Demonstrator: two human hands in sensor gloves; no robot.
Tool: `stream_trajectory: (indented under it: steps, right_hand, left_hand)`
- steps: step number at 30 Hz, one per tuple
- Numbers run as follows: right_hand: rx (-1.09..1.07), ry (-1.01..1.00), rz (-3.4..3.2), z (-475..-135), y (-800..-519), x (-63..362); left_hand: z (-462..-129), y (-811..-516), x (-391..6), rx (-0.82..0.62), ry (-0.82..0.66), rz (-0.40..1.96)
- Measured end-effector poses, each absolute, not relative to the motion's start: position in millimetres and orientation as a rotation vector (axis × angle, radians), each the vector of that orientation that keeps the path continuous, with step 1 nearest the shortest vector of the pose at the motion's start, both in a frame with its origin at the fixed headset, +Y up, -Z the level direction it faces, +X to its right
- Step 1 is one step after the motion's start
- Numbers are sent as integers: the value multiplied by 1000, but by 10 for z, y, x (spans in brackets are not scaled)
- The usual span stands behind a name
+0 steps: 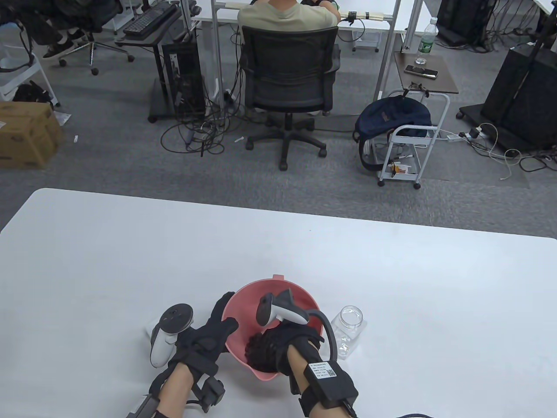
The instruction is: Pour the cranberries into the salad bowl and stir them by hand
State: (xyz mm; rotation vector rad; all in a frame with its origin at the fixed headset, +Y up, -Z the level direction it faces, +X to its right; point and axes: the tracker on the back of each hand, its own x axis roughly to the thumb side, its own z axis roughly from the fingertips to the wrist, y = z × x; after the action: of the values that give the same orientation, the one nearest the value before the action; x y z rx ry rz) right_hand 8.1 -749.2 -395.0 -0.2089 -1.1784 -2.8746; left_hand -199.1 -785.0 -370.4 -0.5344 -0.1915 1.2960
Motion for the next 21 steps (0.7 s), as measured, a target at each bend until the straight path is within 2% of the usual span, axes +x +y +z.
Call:
stream_trajectory:
  steps: [8, 21]
  right_hand:
    - [-322, -1169, -2993, -3969, -7484, 97]
    - [-349, -1146, -3051, -3971, -7463, 108]
  left_hand:
    - [-3699, -7849, -1990, -538, -191, 1300]
    - [-3703, -7840, -1998, -532, -180, 1285]
